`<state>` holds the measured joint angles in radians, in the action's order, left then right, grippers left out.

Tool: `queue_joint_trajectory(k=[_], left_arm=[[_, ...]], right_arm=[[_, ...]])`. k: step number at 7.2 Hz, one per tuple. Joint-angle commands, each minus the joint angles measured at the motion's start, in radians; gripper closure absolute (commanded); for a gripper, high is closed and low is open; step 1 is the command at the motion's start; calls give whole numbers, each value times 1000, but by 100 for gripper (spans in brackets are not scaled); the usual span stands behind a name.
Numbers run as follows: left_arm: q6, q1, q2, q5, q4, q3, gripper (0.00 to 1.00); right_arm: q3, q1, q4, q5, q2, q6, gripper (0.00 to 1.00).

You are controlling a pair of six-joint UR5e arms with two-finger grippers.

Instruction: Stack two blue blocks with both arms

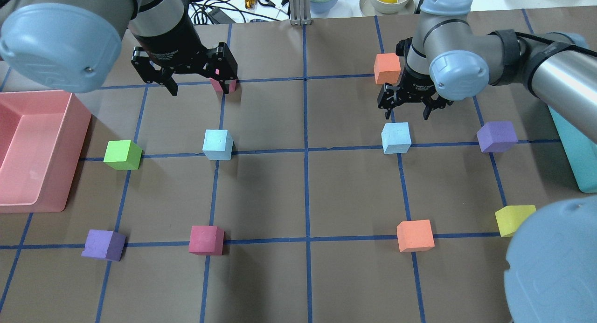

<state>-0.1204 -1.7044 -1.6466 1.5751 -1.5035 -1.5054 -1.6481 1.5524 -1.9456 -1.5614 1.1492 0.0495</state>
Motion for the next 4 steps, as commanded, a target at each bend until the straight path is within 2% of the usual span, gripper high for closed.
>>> queue_joint_trajectory(k=[1, 4], left_arm=[[-1, 0, 1, -1, 0, -1, 0], [-1, 0, 1, -1, 0, -1, 0]], right_arm=[[-2, 2, -6, 61, -29, 6, 0], [-10, 0, -9, 49, -60, -5, 0]])
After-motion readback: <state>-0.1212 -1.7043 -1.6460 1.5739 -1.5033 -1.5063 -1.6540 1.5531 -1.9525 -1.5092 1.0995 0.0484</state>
